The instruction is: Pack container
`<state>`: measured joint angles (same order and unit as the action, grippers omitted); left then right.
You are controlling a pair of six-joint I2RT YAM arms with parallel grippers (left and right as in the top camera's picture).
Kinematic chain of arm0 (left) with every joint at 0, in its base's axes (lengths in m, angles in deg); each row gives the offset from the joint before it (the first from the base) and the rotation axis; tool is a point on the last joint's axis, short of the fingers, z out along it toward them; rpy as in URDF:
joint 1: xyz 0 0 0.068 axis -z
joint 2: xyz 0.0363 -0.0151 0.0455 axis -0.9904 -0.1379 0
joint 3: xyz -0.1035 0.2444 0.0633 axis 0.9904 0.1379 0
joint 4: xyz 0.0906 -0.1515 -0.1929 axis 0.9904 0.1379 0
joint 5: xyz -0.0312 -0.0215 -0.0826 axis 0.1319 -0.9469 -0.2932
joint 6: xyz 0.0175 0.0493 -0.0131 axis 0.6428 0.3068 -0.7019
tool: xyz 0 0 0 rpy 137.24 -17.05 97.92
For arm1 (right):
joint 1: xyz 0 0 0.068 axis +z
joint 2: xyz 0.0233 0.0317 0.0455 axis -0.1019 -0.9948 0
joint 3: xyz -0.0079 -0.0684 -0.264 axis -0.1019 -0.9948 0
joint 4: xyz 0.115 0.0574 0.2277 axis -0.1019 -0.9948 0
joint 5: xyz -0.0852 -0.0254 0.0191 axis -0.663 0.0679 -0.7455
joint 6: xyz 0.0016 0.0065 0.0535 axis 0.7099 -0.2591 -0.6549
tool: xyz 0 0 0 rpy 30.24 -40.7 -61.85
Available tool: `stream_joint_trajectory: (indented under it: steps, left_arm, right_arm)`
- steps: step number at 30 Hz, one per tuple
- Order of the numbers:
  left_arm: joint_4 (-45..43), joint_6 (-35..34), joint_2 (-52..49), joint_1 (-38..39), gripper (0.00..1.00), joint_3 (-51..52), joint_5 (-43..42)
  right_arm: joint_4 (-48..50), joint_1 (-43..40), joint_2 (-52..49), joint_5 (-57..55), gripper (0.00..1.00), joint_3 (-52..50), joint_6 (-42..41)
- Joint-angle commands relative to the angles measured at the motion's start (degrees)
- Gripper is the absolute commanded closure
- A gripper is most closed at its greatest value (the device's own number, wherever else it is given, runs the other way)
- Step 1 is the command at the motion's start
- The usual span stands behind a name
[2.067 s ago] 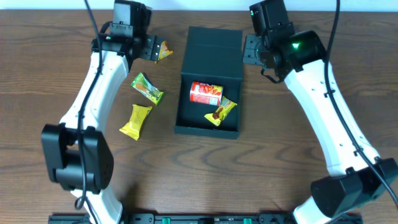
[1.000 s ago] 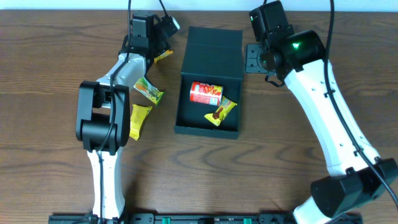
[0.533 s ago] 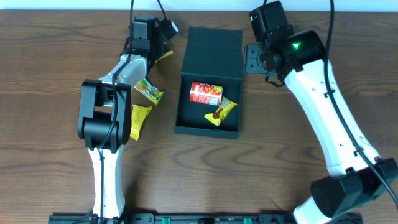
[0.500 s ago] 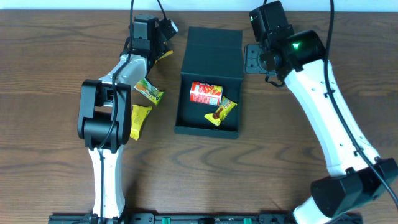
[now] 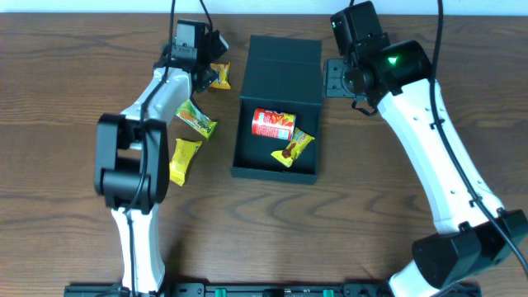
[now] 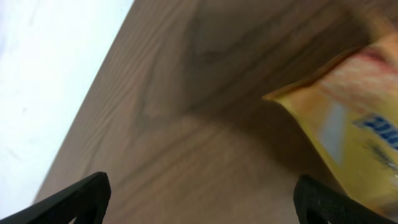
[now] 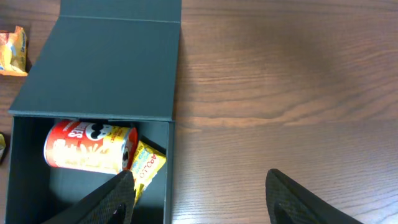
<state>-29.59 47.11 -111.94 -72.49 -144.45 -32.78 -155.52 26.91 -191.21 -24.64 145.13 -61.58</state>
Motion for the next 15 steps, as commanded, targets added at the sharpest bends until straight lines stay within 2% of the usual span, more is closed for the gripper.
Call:
stream_joint_trajectory:
  steps: [1,2,4,6,8,11,12,13,15]
  left_arm:
    - [3.06,-9.09,7.37,0.9,0.05,-1.09,0.39]
    - [4.46,-10.45,8.52,0.96,0.04,-1.07,-0.85]
    - [8.7,-11.43,11.47,0.94,0.05,-1.07,-9.7]
    - [9.01,-14.45,12.31,0.76,0.05,-1.07,-14.32]
    - [8.46,-24.35,12.39,0.79,0.05,-1.09,-14.23]
    - [12.17,-46.64,12.72,0.79,0.05,-1.09,-12.92]
    - [13.86,-52.0,12.85,0.79,0.05,-1.09,-13.18]
    - [15.52,-56.06,13.09,0.79,0.04,-1.09,-13.92]
    - [17.51,-59.08,13.35,0.79,0.05,-1.09,-16.83]
  right_arm:
    - [-0.07,-0.48,0.02,-0.59,0.32,0.07,0.66]
    - [-0.07,-0.48,0.02,-0.57,0.32,0.07,0.63]
    - [-0.04,-0.48,0.02,-0.31,0.31,0.07,0.63]
    - [-0.02,-0.48,0.02,0.5,0.31,0.07,0.66]
    - [-0.11,-0.48,0.02,1.05,0.31,0.07,0.63]
    - [-0.96,-0.48,0.02,2.21,0.3,0.07,0.63]
    - [-1.42,-0.48,0.02,2.45,0.29,0.07,0.63]
    - [-1.97,-0.48,0.02,2.43,0.27,0.07,0.39]
    - [-3.13,-0.46,0.02,2.43,0.25,0.07,-0.22]
